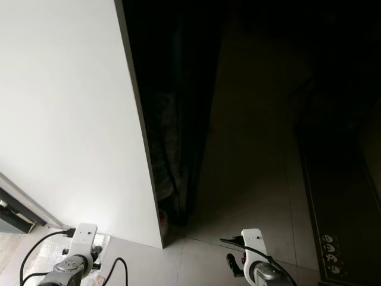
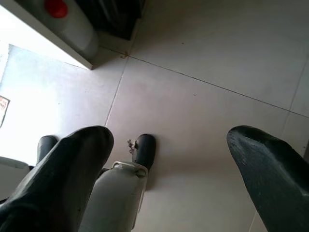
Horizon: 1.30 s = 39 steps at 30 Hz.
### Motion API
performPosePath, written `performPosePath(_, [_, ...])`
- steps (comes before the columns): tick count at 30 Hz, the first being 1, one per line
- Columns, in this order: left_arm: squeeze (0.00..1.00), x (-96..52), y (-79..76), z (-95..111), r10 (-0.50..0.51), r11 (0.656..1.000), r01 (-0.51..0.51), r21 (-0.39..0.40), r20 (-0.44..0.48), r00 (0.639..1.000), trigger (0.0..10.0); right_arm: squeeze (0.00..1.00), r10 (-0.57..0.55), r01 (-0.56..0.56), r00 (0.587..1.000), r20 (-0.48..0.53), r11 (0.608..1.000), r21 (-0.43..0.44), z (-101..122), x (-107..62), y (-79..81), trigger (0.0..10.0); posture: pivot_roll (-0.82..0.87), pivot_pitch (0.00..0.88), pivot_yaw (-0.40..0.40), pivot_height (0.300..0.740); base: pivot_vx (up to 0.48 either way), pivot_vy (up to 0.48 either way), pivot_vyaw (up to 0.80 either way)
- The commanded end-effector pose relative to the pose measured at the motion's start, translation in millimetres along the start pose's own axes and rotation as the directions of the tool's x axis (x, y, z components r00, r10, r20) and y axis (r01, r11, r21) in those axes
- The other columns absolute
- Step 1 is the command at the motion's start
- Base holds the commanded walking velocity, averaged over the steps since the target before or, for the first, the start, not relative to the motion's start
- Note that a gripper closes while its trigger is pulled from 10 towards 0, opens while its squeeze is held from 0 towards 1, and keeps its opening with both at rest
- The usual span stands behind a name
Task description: Restocking fridge
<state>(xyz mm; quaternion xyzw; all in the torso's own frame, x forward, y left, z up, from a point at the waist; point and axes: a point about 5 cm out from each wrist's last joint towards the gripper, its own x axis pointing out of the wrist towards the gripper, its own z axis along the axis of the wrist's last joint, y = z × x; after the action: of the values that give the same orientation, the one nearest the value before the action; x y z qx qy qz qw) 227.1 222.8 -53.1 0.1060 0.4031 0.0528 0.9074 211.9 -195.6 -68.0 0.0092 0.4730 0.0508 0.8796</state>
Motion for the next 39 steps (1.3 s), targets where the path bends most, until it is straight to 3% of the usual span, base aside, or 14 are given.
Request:
performPosePath(1, [0.00,-1.2,0.1,-8.8,-0.005,1.000,0.005,0.005,-0.035,0.999,10.0,0.00,-0.015,0.015,1.000,0.000,1.000,0.010,-1.5,-1.3,-5.0,10.0,-0.09,0.074,-0.007,0.740,0.000,0.000,0.00])
performPosePath(39, [0.00,-1.3,0.1,-10.2,-0.010,1.000,0.011,0.008,-0.050,0.999,10.0,0.00,-0.053,0.053,0.998,0.016,0.998,0.025,-1.5,-1.4,-6.6,10.0,-0.09,0.066,-0.006,0.740,0.000,0.039,0.00])
